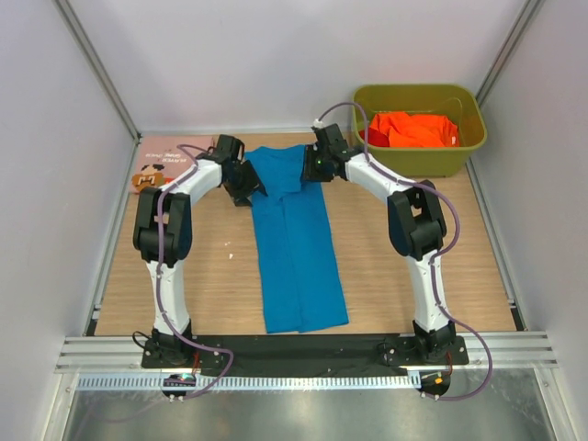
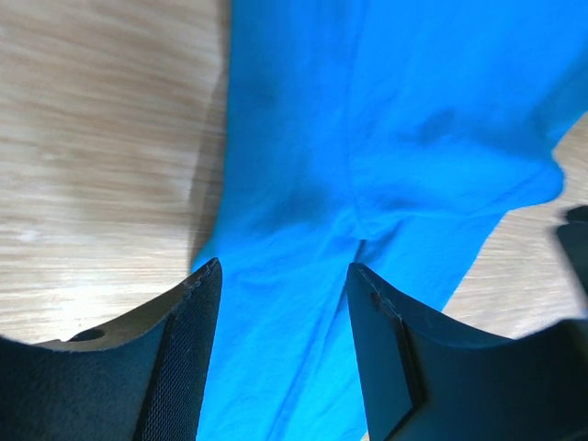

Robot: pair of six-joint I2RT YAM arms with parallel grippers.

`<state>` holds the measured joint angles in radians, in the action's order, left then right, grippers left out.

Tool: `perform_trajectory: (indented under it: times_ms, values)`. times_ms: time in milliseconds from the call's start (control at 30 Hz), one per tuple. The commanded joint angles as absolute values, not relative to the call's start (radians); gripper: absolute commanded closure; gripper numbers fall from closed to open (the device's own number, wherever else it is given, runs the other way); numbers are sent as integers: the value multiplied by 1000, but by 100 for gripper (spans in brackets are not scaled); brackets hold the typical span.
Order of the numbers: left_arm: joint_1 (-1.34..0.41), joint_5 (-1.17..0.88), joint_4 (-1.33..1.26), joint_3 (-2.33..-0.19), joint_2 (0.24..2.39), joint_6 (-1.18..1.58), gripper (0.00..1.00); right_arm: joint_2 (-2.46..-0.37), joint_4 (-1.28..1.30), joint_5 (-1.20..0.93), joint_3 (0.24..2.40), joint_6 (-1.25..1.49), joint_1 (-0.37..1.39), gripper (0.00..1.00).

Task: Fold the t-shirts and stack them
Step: Fold the tshirt

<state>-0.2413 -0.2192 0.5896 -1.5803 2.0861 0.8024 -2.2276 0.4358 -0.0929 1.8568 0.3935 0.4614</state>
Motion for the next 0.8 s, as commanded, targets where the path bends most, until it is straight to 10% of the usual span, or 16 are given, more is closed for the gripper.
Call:
perform_trajectory:
  times_ms: [0, 767]
  values:
    - [-235, -250, 549, -1649, 2055, 762, 41, -2152, 276, -187, 1743, 330, 463, 57]
    - [-216, -365, 354, -1979, 2413, 792, 41, -2252, -38, -416, 1661, 95, 439, 41]
